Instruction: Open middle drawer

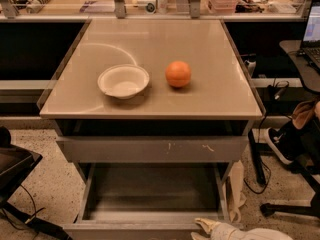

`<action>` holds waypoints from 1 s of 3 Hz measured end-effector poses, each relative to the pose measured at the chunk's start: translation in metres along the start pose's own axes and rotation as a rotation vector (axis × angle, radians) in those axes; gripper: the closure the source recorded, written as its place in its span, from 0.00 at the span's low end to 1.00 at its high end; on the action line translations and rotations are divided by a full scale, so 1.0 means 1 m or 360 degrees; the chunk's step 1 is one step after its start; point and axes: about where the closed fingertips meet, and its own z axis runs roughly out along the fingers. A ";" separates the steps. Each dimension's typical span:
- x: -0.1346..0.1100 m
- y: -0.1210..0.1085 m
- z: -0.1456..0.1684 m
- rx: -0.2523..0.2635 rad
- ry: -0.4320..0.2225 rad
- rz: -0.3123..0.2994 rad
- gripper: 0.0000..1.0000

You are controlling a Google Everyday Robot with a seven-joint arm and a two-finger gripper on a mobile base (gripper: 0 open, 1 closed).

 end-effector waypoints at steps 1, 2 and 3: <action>-0.002 0.022 -0.006 -0.0030 -0.0026 -0.0004 1.00; -0.005 0.044 -0.014 -0.0057 -0.0052 -0.0004 1.00; -0.005 0.044 -0.014 -0.0057 -0.0052 -0.0004 1.00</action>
Offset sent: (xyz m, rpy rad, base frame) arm -0.2731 0.0086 -0.0395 0.1157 0.1122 0.1827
